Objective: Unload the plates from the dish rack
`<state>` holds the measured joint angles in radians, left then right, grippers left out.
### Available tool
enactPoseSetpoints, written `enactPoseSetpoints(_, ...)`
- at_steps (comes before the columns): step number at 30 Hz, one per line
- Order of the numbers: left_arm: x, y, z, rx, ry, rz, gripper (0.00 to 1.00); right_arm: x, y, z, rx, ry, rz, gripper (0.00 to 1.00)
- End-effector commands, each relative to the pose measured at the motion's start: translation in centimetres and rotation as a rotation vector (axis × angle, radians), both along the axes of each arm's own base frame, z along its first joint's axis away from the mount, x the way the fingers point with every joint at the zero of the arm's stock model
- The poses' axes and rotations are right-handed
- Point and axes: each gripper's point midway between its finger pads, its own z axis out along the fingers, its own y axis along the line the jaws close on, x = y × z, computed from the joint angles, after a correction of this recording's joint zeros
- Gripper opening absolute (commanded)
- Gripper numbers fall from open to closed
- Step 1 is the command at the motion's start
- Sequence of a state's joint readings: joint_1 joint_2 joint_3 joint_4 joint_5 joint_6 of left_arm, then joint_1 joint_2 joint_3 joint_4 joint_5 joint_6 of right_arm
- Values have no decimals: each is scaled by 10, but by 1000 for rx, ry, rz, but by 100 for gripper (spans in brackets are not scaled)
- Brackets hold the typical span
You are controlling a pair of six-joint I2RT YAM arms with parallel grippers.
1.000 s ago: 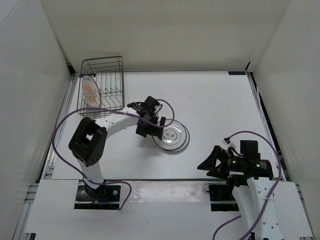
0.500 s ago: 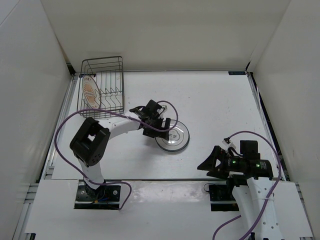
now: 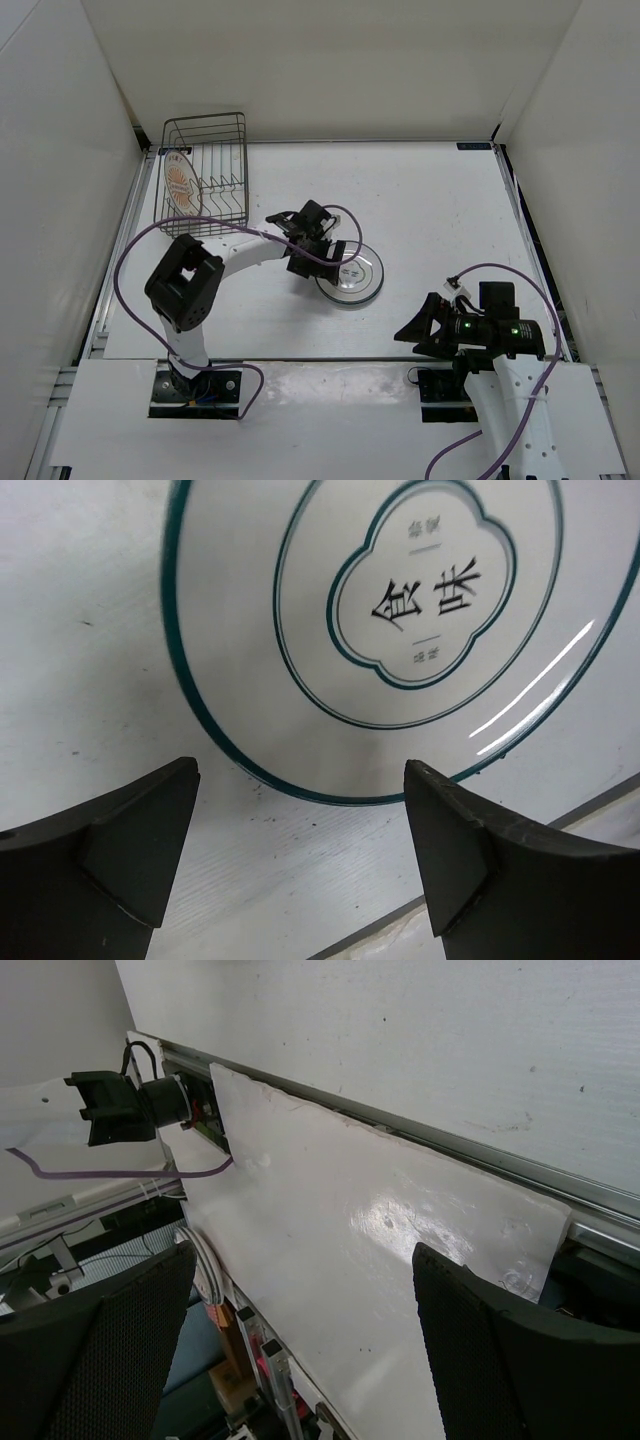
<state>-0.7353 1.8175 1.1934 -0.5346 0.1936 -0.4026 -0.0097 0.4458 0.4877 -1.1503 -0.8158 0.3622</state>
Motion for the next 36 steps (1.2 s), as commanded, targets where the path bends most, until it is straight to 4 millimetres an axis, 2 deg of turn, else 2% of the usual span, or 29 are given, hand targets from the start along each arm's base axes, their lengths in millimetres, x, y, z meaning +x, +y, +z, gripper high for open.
enactPoseSetpoints(1,20,7,56,41,-149,-45,94,-5,-6,-9,-60,2,5,90)
enactPoseSetpoints(2,26,12,73,73,-180,-40,94,-5,-7,-9,-62,0,2,90)
enactPoseSetpoints(3,25,24,82,133,-202,-75,94,-4,-7,-9,-63,-5,0,90)
enactPoseSetpoints(4,39,17,116,98,-272,-73,94,-5,-7,-9,-62,-8,1,90)
enactPoseSetpoints(5,47,30,125,158,-314,-50,95,-4,-7,-9,-61,-5,-1,90)
enactPoseSetpoints(6,52,37,149,160,-376,-70,96,-4,-7,-9,-63,-8,1,90)
enactPoseSetpoints(7,56,42,160,164,-404,-60,100,-4,-6,-8,-58,-6,-1,90)
enactPoseSetpoints(8,74,62,185,159,-466,8,100,-3,-7,-8,-59,-6,-6,90)
enactPoseSetpoints(9,81,70,200,134,-496,50,100,-1,-6,-8,-58,-13,-10,90)
enactPoseSetpoints(11,112,112,233,83,-536,224,100,0,-4,-5,-36,-12,-11,90)
enactPoseSetpoints(12,117,123,242,69,-538,255,100,0,0,-1,-5,-8,-2,90)
enactPoseSetpoints(13,127,150,242,110,-527,331,100,0,1,0,6,-3,5,90)
enactPoseSetpoints(14,143,178,276,121,-603,425,100,1,2,2,14,-10,15,90)
enactPoseSetpoints(15,149,198,274,189,-602,485,100,4,1,6,9,-28,19,90)
enactPoseSetpoints(16,153,219,282,231,-627,520,100,5,-1,6,-10,-36,21,90)
enactPoseSetpoints(18,165,258,308,294,-733,644,100,11,-7,4,-65,-68,8,90)
enactPoseSetpoints(20,167,275,304,333,-747,675,100,12,-7,8,-68,-83,5,90)
enactPoseSetpoints(21,173,296,315,368,-806,747,100,12,-7,10,-61,-82,5,90)
enactPoseSetpoints(23,176,314,315,424,-822,794,100,9,-4,13,-34,-87,17,90)
enactPoseSetpoints(24,177,329,317,448,-828,839,100,9,-4,13,-37,-107,19,90)
enactPoseSetpoints(25,178,332,316,451,-824,844,100,9,-6,12,-51,-109,11,90)
enactPoseSetpoints(26,184,335,309,461,-805,847,100,6,-6,11,-60,-96,10,90)
enactPoseSetpoints(29,191,352,295,502,-773,904,90,4,-7,9,-68,-102,1,90)
enactPoseSetpoints(30,192,359,289,527,-759,921,90,3,-7,8,-67,-97,3,90)
enactPoseSetpoints(36,206,379,235,628,-649,936,83,1,-7,3,-65,-94,20,90)
